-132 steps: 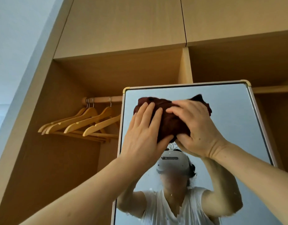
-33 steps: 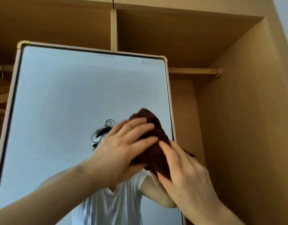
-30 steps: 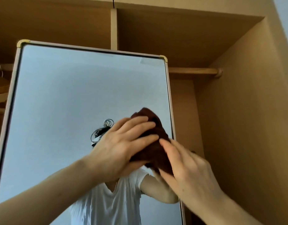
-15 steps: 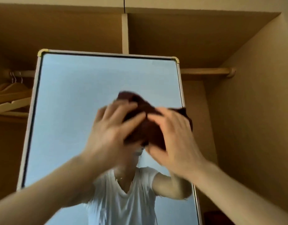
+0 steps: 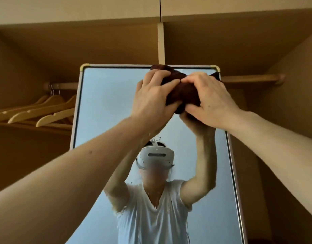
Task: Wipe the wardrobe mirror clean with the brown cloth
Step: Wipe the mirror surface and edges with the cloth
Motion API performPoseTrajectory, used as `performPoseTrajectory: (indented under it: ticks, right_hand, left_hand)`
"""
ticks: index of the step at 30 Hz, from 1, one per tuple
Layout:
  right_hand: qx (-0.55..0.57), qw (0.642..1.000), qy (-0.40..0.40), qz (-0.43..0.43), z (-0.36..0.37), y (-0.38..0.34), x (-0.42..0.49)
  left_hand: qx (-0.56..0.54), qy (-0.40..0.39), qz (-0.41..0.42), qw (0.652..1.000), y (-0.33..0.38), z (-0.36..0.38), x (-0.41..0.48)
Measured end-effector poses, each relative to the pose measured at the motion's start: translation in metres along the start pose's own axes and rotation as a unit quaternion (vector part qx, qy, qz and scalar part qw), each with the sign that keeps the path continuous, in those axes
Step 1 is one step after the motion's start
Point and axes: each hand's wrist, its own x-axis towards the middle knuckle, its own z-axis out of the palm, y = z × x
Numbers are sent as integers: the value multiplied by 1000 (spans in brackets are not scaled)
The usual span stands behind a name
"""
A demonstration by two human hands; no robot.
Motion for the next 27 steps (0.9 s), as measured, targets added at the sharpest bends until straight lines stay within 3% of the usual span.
performPoseTrajectory:
  ticks: [3, 8, 11, 15, 19, 24, 27]
  right_hand:
    - [-9, 999, -29, 15, 4, -21, -34]
    - [-70, 987, -135, -43, 15, -57, -104]
    - [-34, 996, -83, -25, 20, -61, -111]
    - [27, 999, -14, -16, 29, -58, -115]
    - [26, 999, -5, -34, 31, -53, -114]
    - [27, 999, -21, -20, 28, -54, -113]
    - [4, 999, -38, -30, 21, -57, -108]
  left_hand:
    - [-7, -22, 17, 1000, 4, -5, -37]
    - [-14, -67, 89, 994, 13, -15, -125]
    - [-21, -133, 84, 987, 15, -26, -114]
    - [-139, -215, 55, 965, 5, -51, -88]
    - [-236, -133, -101, 957, -10, -70, -80]
    - [-101, 49, -224, 968, -62, -93, -77]
    - [-115, 76, -342, 930, -88, -96, -78]
